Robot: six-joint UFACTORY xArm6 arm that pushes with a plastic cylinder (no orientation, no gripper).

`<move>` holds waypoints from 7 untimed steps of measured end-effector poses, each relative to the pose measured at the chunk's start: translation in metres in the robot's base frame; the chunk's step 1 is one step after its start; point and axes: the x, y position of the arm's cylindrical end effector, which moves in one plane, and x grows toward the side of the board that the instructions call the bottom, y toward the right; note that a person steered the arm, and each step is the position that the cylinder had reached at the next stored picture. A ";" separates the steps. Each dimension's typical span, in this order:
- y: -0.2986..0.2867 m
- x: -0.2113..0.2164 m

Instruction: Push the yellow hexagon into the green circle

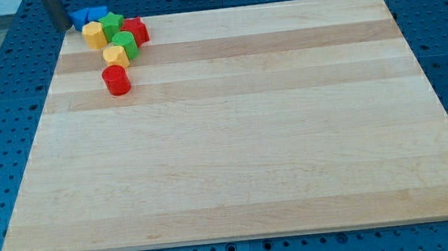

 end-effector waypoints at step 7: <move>0.018 0.051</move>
